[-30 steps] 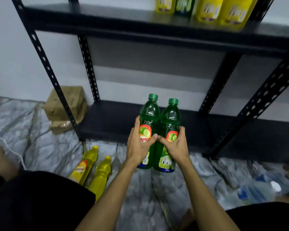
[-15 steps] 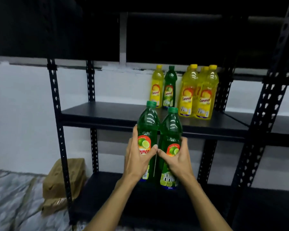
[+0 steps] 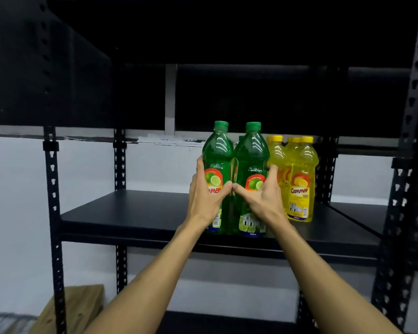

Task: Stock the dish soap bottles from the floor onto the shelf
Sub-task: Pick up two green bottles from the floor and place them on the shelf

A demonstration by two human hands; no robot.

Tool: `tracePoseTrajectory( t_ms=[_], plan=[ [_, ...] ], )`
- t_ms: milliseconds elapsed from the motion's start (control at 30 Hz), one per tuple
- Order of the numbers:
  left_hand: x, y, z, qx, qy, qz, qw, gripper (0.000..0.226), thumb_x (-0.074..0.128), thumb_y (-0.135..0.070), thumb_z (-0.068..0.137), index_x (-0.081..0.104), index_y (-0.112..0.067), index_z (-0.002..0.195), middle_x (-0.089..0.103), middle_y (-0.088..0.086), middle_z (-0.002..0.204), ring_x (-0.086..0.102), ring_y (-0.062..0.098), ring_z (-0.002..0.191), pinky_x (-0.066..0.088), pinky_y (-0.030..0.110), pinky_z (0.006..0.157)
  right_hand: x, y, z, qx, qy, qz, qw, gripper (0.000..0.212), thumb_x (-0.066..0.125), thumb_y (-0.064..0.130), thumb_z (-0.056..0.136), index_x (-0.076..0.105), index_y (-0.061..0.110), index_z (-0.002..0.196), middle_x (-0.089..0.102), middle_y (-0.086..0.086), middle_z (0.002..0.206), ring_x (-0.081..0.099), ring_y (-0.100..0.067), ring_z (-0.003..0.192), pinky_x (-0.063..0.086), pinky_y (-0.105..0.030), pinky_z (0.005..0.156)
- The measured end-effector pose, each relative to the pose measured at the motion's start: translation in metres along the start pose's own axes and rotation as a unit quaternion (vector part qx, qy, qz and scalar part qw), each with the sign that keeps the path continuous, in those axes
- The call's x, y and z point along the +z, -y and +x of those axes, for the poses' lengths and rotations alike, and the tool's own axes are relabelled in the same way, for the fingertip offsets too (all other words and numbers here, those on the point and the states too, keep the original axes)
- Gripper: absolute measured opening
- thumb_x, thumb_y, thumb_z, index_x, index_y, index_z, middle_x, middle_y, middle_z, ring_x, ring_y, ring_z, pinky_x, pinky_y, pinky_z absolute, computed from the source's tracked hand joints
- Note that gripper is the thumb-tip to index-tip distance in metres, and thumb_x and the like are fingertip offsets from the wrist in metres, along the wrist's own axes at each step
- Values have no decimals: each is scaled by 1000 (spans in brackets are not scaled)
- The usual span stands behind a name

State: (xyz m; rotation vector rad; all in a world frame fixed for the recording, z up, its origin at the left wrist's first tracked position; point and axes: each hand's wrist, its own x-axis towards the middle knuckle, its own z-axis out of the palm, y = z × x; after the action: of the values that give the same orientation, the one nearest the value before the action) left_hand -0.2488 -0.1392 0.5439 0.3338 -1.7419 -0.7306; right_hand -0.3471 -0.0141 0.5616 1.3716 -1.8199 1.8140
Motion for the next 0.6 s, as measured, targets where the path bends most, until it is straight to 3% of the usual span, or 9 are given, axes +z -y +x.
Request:
tracePoseTrajectory(
  t_ms=[167, 267, 367, 600],
  plan=[
    [21, 45, 24, -37, 4, -2, 999, 95, 73, -49, 82, 12, -41, 153, 51, 1, 134, 54, 22, 123, 49, 47, 101, 24, -41, 29, 35, 3, -6, 999, 109, 85, 38, 76, 12, 12, 152, 23, -15, 161, 27, -29, 146, 28, -39, 113],
    [35, 69, 42, -30, 15, 9, 999, 97, 70, -49, 85, 2, -42, 154, 44, 3, 142, 45, 23, 131, 43, 46, 106, 41, -68, 50, 28, 10, -22, 999, 101, 83, 40, 77, 16, 11, 148, 27, -16, 158, 32, -30, 144, 30, -33, 107],
    [46, 94, 62, -28, 28, 23, 999, 97, 67, -45, 90, -4, -37, 155, 36, 5, 148, 37, 22, 134, 35, 36, 105, 60, -91, 76, 24, 26, -51, 998, 104, 81, 48, 76, 16, 10, 147, 32, -18, 155, 39, -32, 140, 36, -42, 110],
    [77, 133, 110, -32, 72, 44, 996, 94, 64, -50, 90, -8, -41, 151, 33, 8, 149, 40, 27, 134, 42, 49, 107, 87, -139, 130, 28, 3, -133, 991, 107, 75, 55, 80, 12, 4, 151, 24, -18, 154, 27, -32, 143, 32, -43, 115]
  ],
)
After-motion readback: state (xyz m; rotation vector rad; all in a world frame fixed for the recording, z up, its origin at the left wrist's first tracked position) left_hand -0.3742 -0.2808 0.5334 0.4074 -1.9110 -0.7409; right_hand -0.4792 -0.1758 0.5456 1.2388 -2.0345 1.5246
